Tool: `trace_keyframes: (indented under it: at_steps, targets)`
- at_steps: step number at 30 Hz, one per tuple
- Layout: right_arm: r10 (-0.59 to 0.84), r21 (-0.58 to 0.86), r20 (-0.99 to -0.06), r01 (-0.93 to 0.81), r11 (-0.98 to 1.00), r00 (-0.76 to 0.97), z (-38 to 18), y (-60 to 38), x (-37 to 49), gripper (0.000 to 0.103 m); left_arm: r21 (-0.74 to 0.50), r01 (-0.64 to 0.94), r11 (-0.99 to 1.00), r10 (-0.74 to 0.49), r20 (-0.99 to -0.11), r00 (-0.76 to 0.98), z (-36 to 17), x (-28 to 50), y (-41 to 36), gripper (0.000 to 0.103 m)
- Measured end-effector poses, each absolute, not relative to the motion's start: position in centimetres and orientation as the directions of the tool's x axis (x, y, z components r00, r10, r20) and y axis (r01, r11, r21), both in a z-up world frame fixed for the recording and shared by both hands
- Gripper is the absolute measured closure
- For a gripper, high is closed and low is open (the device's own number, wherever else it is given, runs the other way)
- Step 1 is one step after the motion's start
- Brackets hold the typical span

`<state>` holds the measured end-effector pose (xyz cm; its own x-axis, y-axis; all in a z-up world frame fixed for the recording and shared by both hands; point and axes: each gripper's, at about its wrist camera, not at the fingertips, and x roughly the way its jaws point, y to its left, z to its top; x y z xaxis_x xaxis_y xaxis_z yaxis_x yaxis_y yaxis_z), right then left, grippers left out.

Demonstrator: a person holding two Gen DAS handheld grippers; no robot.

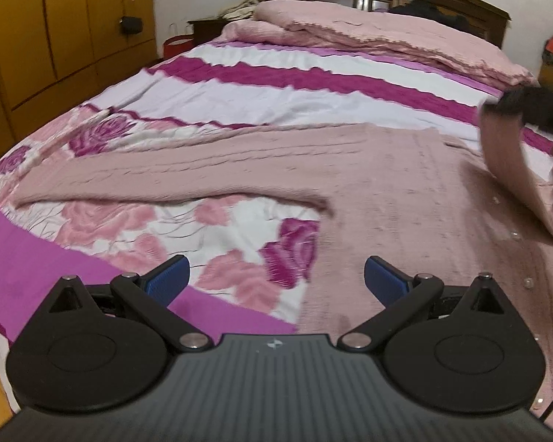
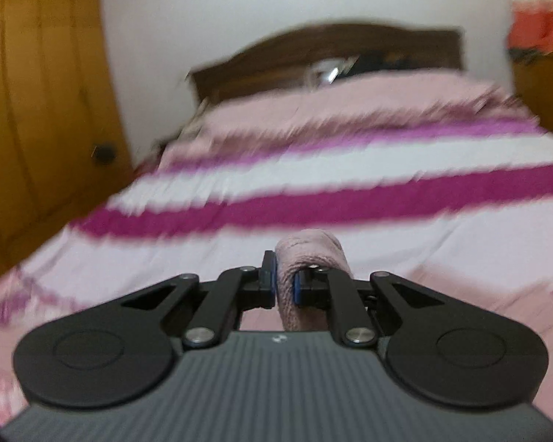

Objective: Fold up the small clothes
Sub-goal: 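Lift the sleeve with the right gripper and fold the cardigan side inward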

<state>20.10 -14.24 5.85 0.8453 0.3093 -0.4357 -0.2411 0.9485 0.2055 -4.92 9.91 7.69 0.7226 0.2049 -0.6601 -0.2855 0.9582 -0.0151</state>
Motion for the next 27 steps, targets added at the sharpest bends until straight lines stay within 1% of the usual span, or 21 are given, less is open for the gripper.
trace_keyframes:
  at_steps: [3, 6, 7, 8, 10, 12, 15, 20, 22, 27]
  targets:
    - [0.352, 0.234, -0.506, -0.268, 0.935, 0.787, 2.8, -12.1, 20.3, 0.091, -0.023, -0.304, 0.952, 0.212, -0.667, 0.714, 7.3, -4.9, 11.0, 0.0]
    - [0.383, 0.277, -0.548, -0.27, 0.922, 0.744, 1.2, -11.2, 20.0, 0.088, -0.03, -0.314, 0.949, 0.213, -0.673, 0.708, 6.9, -4.8, 11.7, 0.0]
    - [0.389, 0.291, -0.556, -0.267, 0.919, 0.735, 1.0, -11.2, 20.1, 0.08, -0.033, -0.316, 0.948, 0.212, -0.675, 0.706, 6.8, -4.7, 11.8, 0.0]
    - [0.406, 0.312, -0.555, -0.271, 0.911, 0.726, 1.0, -11.1, 20.2, 0.075, -0.035, -0.317, 0.948, 0.212, -0.676, 0.706, 6.7, -4.6, 11.9, 0.0]
    - [0.468, 0.384, -0.539, -0.29, 0.877, 0.701, 1.3, -11.6, 19.8, 0.042, -0.037, -0.319, 0.947, 0.211, -0.678, 0.705, 6.6, -4.4, 12.0, 0.0]
    - [0.492, 0.414, -0.528, -0.297, 0.861, 0.692, 1.7, -11.8, 19.3, 0.025, -0.044, -0.315, 0.948, 0.203, -0.678, 0.706, 6.7, -4.0, 12.0, 0.0]
    - [0.517, 0.432, -0.529, -0.312, 0.846, 0.673, 2.2, -12.4, 17.9, 0.023, -0.049, -0.295, 0.954, 0.187, -0.674, 0.715, 7.1, -3.5, 11.7, 0.0]
    - [0.53, 0.484, -0.536, -0.275, 0.831, 0.657, 2.9, -15.2, 15.5, 0.023, -0.032, -0.218, 0.976, 0.145, -0.649, 0.747, 9.0, -2.0, 10.4, 0.0]
    - [0.51, 0.483, -0.539, -0.25, 0.839, 0.67, 3.3, -16.7, 14.7, 0.023, -0.025, -0.189, 0.982, 0.131, -0.635, 0.761, 9.9, -1.3, 9.6, 0.0]
    - [0.391, 0.414, -0.557, -0.164, 0.896, 0.733, 4.3, -20.4, 13.6, 0.023, 0.006, -0.086, 0.996, 0.072, -0.601, 0.796, 11.8, 1.0, 6.7, 0.0]
